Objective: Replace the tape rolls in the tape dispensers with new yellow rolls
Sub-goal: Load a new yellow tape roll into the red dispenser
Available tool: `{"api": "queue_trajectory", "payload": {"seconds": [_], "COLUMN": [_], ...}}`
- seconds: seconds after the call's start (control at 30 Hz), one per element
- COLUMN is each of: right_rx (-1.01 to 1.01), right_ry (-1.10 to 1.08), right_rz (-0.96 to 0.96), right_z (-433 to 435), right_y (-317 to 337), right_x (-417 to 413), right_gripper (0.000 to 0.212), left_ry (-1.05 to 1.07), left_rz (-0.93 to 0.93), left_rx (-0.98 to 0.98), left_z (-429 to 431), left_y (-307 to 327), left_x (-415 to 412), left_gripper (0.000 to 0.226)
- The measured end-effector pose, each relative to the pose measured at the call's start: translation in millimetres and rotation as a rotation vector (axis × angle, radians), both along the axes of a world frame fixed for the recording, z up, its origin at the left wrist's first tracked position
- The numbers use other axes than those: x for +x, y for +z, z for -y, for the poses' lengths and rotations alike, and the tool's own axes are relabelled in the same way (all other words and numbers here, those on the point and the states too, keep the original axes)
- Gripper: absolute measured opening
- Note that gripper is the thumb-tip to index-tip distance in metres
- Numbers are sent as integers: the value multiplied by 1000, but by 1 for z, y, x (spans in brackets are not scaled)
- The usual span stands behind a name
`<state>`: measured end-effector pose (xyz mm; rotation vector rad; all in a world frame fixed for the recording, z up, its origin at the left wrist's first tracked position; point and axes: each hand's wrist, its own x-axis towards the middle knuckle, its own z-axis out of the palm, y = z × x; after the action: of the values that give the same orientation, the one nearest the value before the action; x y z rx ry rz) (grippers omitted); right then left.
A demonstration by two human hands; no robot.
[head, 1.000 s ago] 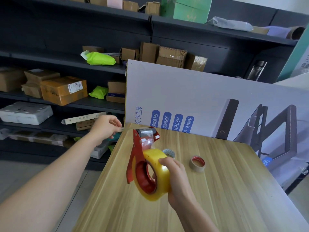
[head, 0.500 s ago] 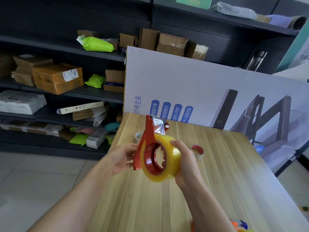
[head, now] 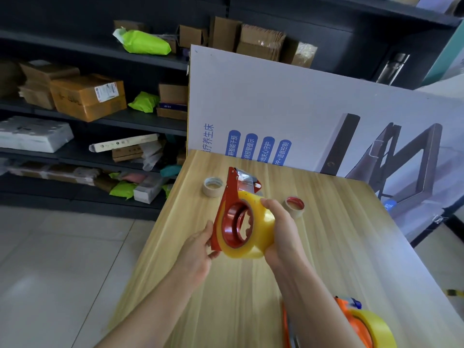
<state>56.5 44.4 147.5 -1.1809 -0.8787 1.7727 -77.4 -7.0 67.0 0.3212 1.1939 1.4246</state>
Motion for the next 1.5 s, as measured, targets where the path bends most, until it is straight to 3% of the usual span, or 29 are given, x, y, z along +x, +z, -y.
{"api": "queue_trajectory", "payload": {"seconds": [0.2,0.37,0.63,0.77,0.83,1.27,1.5], "right_rx": [-86,-148,-192,-311,-335,-368,-343], "right_ry": [30,13,190,258,276,299,331], "right_rz": [10,100,253,211,202,239,240], "right_z": [16,34,54,55,55,64,72], "right_y": [-7,-28,-81,-100,-111,-174,-189], "right_x": [27,38,42,41,39,25,23], "right_gripper": [41,49,44,13,8,14,17], "left_ry": [77,158,222,158,117,1,-128], "left_rz": [-182,-159,15,83,102,142,22], "left_rx": [92,-35,-305,-429,-477,-698,-702], "left_z": [35,61,96,102,104,97,98], "left_y": [-10,-31,-80,-102,-113,-159,-157], "left_x": [54,81,93,89,84,60,57], "left_gripper": [33,27,20,14,13,15,23]}}
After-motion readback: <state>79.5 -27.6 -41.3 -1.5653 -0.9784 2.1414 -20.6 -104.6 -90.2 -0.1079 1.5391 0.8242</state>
